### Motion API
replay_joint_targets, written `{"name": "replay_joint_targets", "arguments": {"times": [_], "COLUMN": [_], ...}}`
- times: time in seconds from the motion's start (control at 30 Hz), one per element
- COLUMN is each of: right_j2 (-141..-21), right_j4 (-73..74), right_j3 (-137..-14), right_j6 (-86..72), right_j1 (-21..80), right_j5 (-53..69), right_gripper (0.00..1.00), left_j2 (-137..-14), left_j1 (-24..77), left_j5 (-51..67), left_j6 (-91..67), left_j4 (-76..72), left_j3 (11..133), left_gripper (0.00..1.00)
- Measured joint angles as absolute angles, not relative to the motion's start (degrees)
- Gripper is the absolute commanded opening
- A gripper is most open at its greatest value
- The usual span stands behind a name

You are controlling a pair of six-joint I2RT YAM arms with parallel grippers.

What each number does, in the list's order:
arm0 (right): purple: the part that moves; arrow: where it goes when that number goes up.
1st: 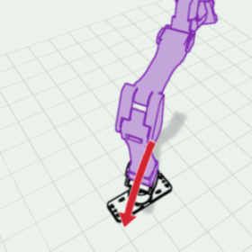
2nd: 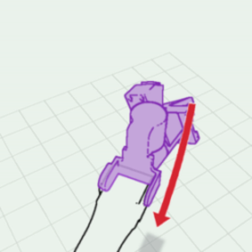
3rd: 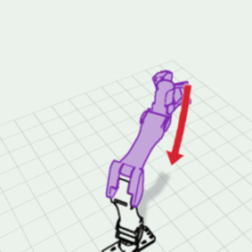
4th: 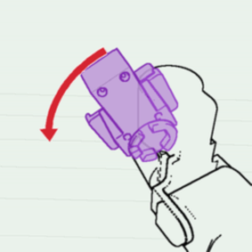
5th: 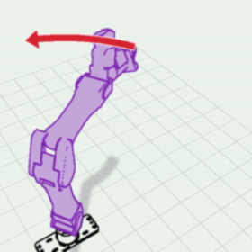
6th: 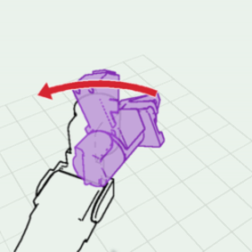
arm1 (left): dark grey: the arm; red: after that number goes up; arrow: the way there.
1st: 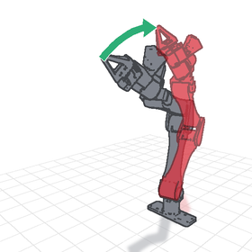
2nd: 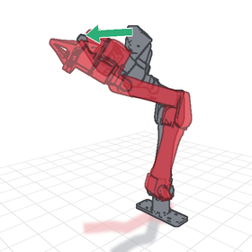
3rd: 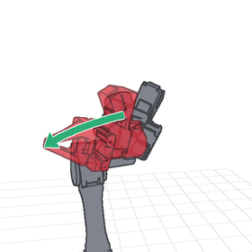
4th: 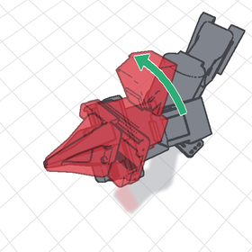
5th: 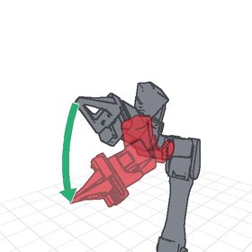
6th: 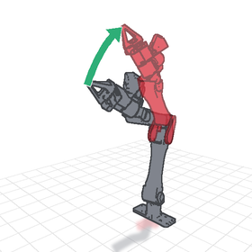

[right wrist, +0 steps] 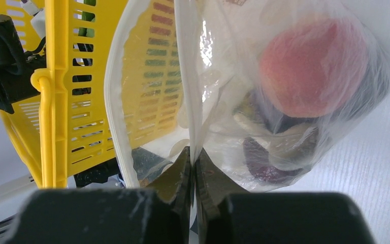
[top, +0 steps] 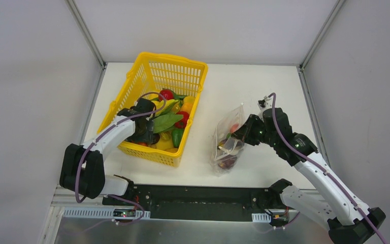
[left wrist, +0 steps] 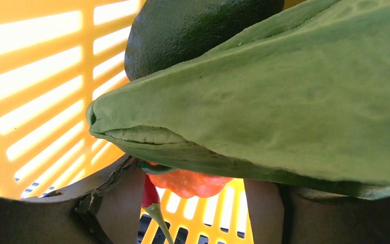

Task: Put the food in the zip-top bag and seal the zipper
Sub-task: Pick up the fake vegetable from the bin.

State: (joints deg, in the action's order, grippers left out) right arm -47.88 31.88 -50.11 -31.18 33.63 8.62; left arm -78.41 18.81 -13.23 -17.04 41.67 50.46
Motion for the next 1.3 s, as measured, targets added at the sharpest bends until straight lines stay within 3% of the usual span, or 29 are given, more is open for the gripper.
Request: {"name": "replay_joint_targets", "arguments": {"times": [0.17,0.33,0.43,0.57,0.63,0.97,1.07,1.2,1.3], "right_j2": [-47.31,-46.94,-46.94,-46.94,-46.94,-46.87,-46.87,-46.87,-46.87], "right_j4": [31.9,31.88,31.94,31.92,31.92,31.92,31.92,31.92,31.92], "right_j3": [-50.11,-49.89,-49.8,-49.8,-49.8,-49.8,-49.8,-49.8,-49.8], "right_j6": [-31.2,-31.24,-31.29,-31.31,-31.33,-31.51,-31.53,-31.7,-31.9], "right_j1": [33.63,33.63,33.63,33.63,33.63,33.63,33.63,33.63,33.63], "right_j5": [8.62,8.6,8.6,8.62,8.67,8.88,9.04,9.21,9.26], "right_gripper": [0.08,0.08,0.08,0.08,0.08,0.09,0.09,0.09,0.09], "left_j2": [-77.25,-74.15,-71.99,-71.16,-71.42,-74.65,-75.61,-76.12,-75.68], "left_j1": [18.63,18.55,18.35,18.44,18.41,20.51,21.47,22.94,23.73], "left_j5": [-11.05,-4.78,1.06,7.46,8.08,4.25,2.85,1.74,1.15], "left_j6": [-15.9,-15.42,-15.46,-15.94,-16.27,-17.39,-17.61,-18.46,-18.94], "left_j4": [40.45,37.56,36.14,34.96,34.87,35.57,35.86,36.12,36.51], "left_j3": [49.6,48.38,47.44,46.92,46.92,47.59,48.16,48.77,49.01], "left_gripper": [0.39,0.36,0.42,0.67,0.74,0.79,0.7,0.46,0.4]}}
